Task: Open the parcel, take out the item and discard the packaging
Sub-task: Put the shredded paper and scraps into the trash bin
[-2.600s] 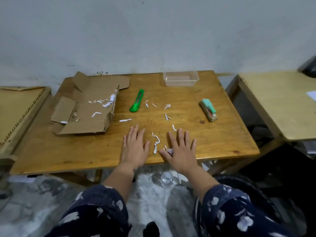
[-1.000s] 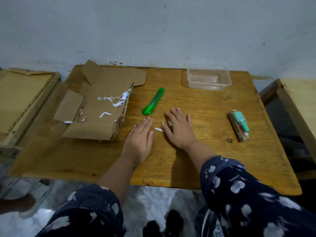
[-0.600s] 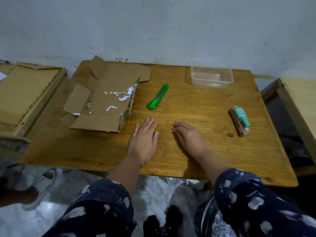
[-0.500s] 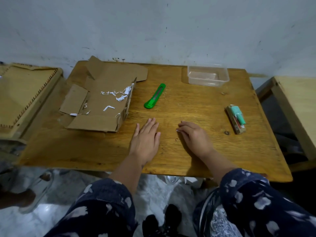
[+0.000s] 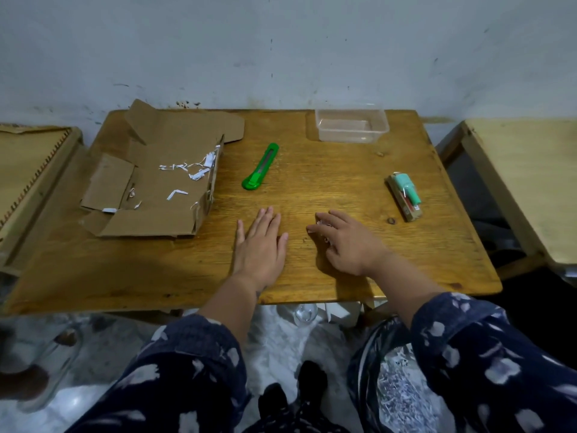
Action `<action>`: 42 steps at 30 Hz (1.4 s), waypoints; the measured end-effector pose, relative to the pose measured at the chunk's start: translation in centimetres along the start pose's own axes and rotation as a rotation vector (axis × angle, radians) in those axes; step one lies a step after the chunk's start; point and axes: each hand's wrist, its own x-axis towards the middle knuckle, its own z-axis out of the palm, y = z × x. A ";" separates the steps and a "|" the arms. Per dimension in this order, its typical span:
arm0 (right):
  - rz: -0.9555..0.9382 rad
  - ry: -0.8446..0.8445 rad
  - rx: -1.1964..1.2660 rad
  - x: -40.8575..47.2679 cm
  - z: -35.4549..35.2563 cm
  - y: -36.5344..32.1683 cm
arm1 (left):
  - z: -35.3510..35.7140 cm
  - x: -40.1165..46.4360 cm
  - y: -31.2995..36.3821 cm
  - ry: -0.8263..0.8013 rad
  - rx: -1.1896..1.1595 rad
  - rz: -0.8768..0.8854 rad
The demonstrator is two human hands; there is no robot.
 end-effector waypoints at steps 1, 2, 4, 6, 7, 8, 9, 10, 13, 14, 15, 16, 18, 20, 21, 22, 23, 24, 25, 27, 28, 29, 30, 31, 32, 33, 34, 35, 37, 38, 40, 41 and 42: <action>0.015 -0.064 -0.005 -0.3 -0.4 0.0 | 0.0 -0.1 0.2 -0.002 -0.003 -0.004; 0.021 -0.092 -0.024 -0.6 -0.6 -0.1 | 0.1 -0.2 0.4 -0.006 -0.005 -0.007; 0.018 -0.035 -0.073 -1.3 -0.4 -0.3 | 0.2 -0.4 0.8 -0.015 -0.006 -0.008; 0.051 0.085 -0.078 -2.1 0.2 -0.6 | 0.3 -0.5 1.1 -0.023 -0.003 -0.003; 0.074 0.151 -0.063 -2.6 0.7 -0.6 | 0.3 -0.6 1.2 -0.027 -0.001 0.002; 0.079 0.223 -0.045 -3.0 1.2 -0.5 | 0.4 -0.7 1.2 -0.031 0.001 0.009; 0.063 0.297 -0.026 -3.4 1.8 -0.4 | 0.4 -0.8 1.2 -0.033 0.003 0.017; 0.040 0.358 -0.014 -3.6 2.3 -0.3 | 0.5 -0.9 1.3 -0.032 0.005 0.024; 0.029 0.427 -0.001 -3.7 3.6 0.2 | 0.8 -1.4 1.6 -0.022 0.014 0.047; 0.039 0.445 0.005 -3.5 3.9 0.2 | 0.9 -1.5 1.7 -0.023 0.016 0.055; 0.052 0.461 0.019 -3.5 3.9 0.1 | 1.0 -1.6 1.9 -0.028 0.015 0.061; 0.077 0.478 0.052 -3.5 3.8 0.0 | 1.1 -1.6 2.1 -0.037 0.012 0.070; 0.219 0.563 0.201 -4.0 3.4 0.1 | 1.2 -1.6 2.7 -0.062 0.012 0.111; 0.472 0.640 0.394 -5.2 2.9 0.6 | 1.4 -1.5 3.6 -0.086 0.014 0.170; 0.579 0.665 0.472 -5.9 2.8 1.0 | 1.5 -1.5 4.2 -0.096 0.011 0.199; 0.663 0.683 0.540 -6.8 2.7 1.5 | 1.7 -1.4 5.0 -0.105 0.008 0.225; 0.730 0.700 0.593 -7.7 2.6 2.0 | 2.0 -1.4 5.9 -0.116 0.007 0.252; 0.788 0.717 0.634 -8.6 2.7 2.5 | 2.2 -1.3 6.8 -0.128 0.009 0.282; 0.832 0.732 0.662 -9.6 2.7 3.1 | 2.5 -1.1 7.9 -0.142 0.014 0.315; 0.883 0.754 0.692 -11.7 2.9 4.1 | 3.1 -1.0 10.1 -0.177 0.021 0.369; 0.901 0.763 0.693 -12.7 3.0 4.5 | 3.5 -0.9 11.2 -0.195 0.023 0.385; 0.918 0.771 0.687 -13.7 3.1 4.9 | 3.8 -0.9 12.4 -0.206 0.021 0.396; 0.929 0.777 0.681 -14.5 3.2 5.2 | 4.1 -0.9 13.4 -0.204 0.004 0.399; 0.929 0.776 0.680 -15.0 3.4 5.5 | 4.4 -1.0 14.4 -0.189 -0.032 0.389; 0.917 0.772 0.693 -15.3 3.5 5.6 | 4.5 -0.9 15.1 -0.165 -0.073 0.370; 0.893 0.763 0.712 -15.3 3.6 5.6 | 4.5 -0.9 15.4 -0.139 -0.101 0.348; 0.858 0.747 0.735 -15.0 3.4 5.5 | 4.5 -0.9 15.6 -0.119 -0.107 0.331; 0.818 0.727 0.751 -14.5 3.3 5.2 | 4.5 -0.9 15.3 -0.109 -0.097 0.318; 0.751 0.704 0.756 -13.1 2.9 4.6 | 4.3 -1.1 14.3 -0.107 -0.069 0.297; 0.729 0.699 0.749 -12.4 2.8 4.3 | 4.2 -1.3 13.7 -0.102 -0.058 0.283; 0.688 0.679 0.723 -11.2 2.6 3.8 | 3.9 -1.6 12.5 -0.086 -0.044 0.252; 0.661 0.660 0.701 -10.6 2.6 3.6 | 3.8 -1.8 12.0 -0.080 -0.041 0.237; 0.628 0.631 0.675 -10.1 2.6 3.4 | 3.7 -2.0 11.4 -0.076 -0.038 0.222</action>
